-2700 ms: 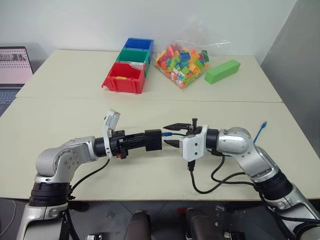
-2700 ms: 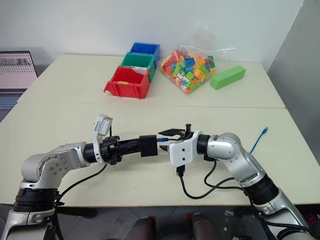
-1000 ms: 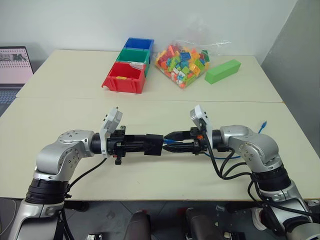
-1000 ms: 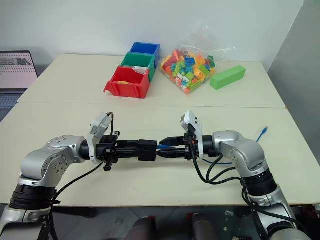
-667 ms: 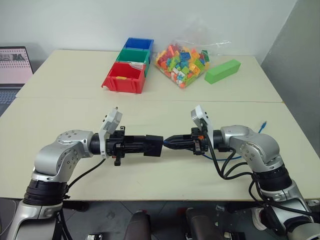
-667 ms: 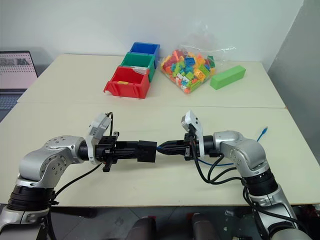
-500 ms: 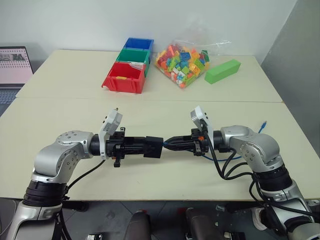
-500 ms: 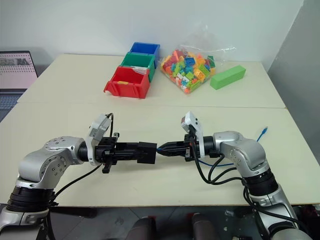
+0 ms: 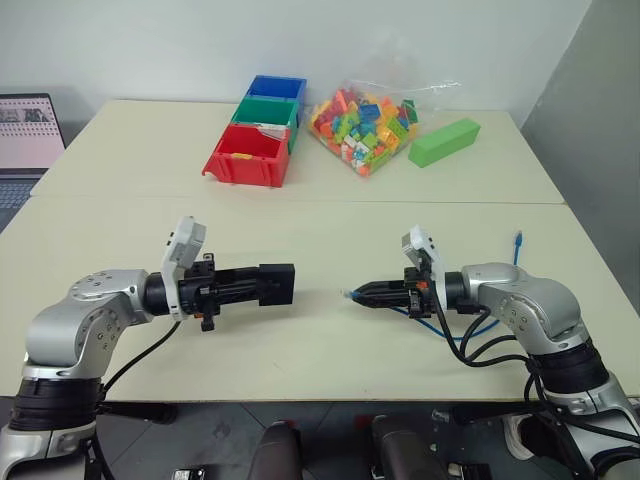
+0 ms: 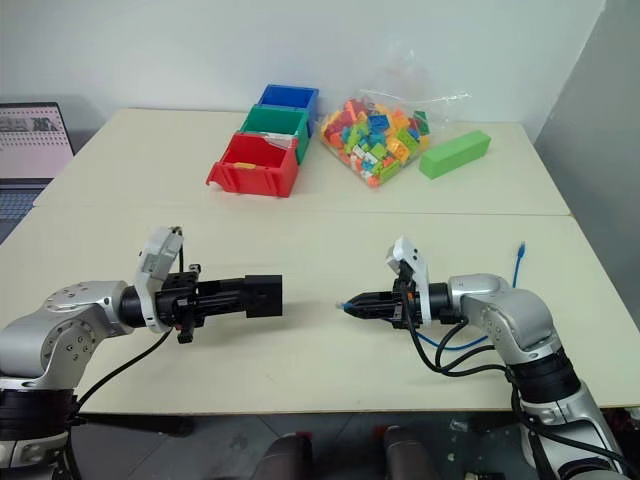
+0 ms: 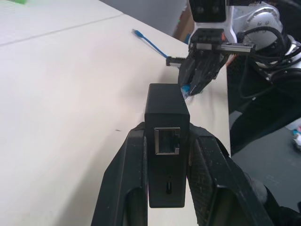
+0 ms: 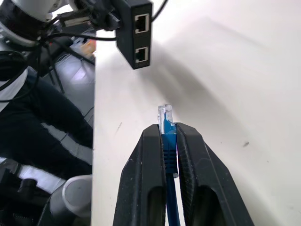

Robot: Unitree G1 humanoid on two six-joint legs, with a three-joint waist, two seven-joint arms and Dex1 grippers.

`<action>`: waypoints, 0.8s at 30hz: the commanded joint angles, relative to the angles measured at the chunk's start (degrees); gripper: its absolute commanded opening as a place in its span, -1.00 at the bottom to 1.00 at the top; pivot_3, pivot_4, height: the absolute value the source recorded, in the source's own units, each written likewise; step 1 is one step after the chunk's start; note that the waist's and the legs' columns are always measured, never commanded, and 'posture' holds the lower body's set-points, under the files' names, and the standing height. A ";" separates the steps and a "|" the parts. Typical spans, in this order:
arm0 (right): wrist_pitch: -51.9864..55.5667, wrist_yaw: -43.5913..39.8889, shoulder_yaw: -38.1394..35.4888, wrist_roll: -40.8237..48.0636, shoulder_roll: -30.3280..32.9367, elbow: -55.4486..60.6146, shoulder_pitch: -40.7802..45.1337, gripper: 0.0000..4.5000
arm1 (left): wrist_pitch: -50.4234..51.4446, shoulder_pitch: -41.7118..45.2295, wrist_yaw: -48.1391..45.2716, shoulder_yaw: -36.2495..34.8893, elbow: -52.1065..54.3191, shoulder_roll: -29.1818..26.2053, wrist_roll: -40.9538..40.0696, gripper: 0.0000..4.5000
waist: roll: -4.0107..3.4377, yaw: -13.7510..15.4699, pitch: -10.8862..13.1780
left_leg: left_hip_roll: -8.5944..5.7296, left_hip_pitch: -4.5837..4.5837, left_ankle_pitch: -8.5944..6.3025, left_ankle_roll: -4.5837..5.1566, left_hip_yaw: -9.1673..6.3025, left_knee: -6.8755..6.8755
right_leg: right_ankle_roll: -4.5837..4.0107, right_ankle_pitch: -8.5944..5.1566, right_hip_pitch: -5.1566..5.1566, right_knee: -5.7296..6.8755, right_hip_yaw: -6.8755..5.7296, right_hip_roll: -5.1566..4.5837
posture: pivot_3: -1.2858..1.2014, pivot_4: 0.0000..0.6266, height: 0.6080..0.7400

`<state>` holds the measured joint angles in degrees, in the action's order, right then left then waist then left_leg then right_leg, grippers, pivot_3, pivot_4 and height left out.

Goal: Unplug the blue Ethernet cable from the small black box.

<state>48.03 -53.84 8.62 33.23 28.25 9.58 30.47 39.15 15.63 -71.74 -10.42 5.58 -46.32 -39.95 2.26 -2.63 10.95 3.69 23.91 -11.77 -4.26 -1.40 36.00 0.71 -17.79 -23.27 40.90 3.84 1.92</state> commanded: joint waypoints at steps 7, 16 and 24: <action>-21.75 35.31 -3.05 -24.66 -11.58 -29.22 13.58 -0.97 | -3.40 -2.01 5.22 0.30 2.75 2.45 2.22 -0.65 | -0.02 -0.62 0.01 | -0.01 0.06 0.00 -0.01 0.04 -0.04 | -0.06 0.08 -0.05 -0.01 0.16 -0.01 | 0.03 -0.52 1.00; -29.24 39.67 -6.39 -27.24 -14.06 -35.86 17.74 0.04 | -6.54 0.98 12.79 1.67 0.29 6.93 6.33 -0.65 | -0.06 -0.56 0.04 | -0.04 0.12 0.00 -0.01 0.09 -0.06 | -0.26 0.19 -0.09 -0.03 0.22 -0.05 | 0.03 -0.52 1.00; -18.47 17.40 -0.32 -15.80 -7.06 -3.49 7.66 0.66 | -30.37 11.63 37.97 -1.31 -18.92 17.01 23.11 -0.65 | -0.12 0.34 0.07 | -0.04 0.13 0.00 -0.01 0.03 -0.05 | -0.25 0.19 -0.08 -0.02 0.16 -0.05 | 0.03 -0.52 1.00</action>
<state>24.88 -28.66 5.84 12.16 19.28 -5.48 39.93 18.52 23.49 -43.23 -8.41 -7.42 -30.38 -22.58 2.14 -2.29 11.02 3.68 24.04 -11.77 -4.26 -1.41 35.98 0.47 -17.59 -23.35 40.87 3.98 1.88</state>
